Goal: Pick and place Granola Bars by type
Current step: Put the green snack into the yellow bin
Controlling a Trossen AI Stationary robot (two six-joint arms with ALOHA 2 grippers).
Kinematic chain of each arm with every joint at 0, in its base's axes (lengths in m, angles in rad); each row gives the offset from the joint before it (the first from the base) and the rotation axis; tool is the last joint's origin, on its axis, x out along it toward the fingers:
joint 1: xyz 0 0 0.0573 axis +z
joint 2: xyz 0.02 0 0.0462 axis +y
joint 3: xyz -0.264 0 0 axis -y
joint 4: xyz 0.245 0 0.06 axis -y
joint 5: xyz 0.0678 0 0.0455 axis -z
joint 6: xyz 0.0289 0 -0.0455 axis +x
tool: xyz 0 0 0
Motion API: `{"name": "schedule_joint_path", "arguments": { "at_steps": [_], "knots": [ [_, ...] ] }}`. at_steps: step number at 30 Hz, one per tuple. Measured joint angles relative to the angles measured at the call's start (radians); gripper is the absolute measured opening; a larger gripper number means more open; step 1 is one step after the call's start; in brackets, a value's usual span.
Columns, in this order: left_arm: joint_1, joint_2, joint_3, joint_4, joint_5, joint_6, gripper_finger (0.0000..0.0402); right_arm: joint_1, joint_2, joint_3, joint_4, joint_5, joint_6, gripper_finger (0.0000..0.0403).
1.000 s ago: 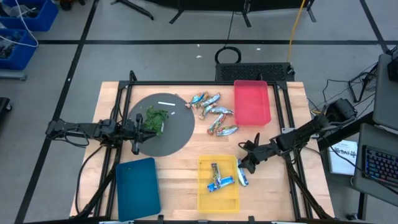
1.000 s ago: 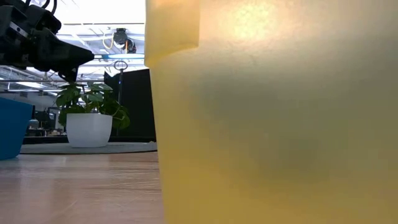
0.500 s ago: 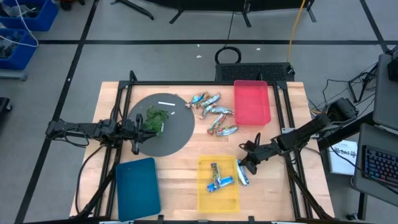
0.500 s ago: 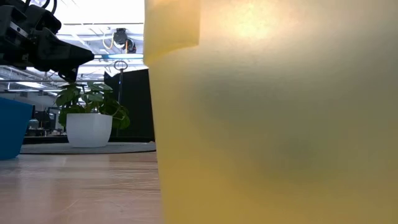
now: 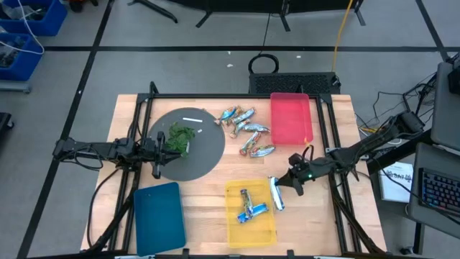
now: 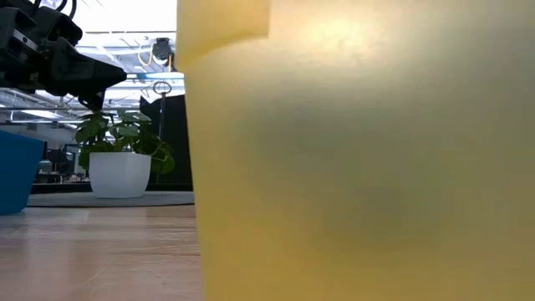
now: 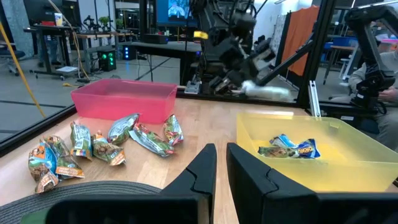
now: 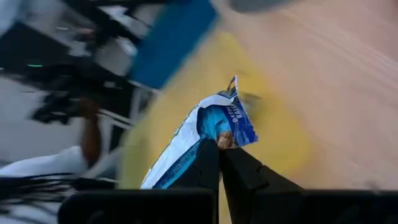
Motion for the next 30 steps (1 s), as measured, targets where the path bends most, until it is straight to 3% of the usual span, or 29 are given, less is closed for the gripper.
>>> {"name": "schedule_joint_path", "arguments": {
  "at_steps": [5, 11, 15, 24, 30],
  "knots": [
    [0.000, 0.000, 0.000, 0.000, 0.000, 0.000, 0.0047, 0.043, 0.133, 0.160, 0.024, 0.003, -0.120, 0.0000],
    [0.000, 0.000, 0.000, 0.000, 0.000, 0.000, 0.0047, 0.083, 0.393, 0.470, -0.170, -0.010, -0.255, 0.0000],
    [0.000, 0.000, 0.000, 0.000, 0.000, 0.000, 0.0047, 0.090, 0.552, 0.605, -0.282, -0.009, -0.304, 0.0000],
    [0.000, 0.000, 0.000, 0.000, 0.001, -0.001, 0.0047, 0.070, 0.772, 0.664, -0.311, -0.012, -0.281, 0.0002],
    [0.000, 0.000, 0.000, -0.001, 0.001, -0.005, 0.0047, 0.071, 0.795, 0.667, -0.431, -0.088, -0.241, 0.0056]
  ]
}}
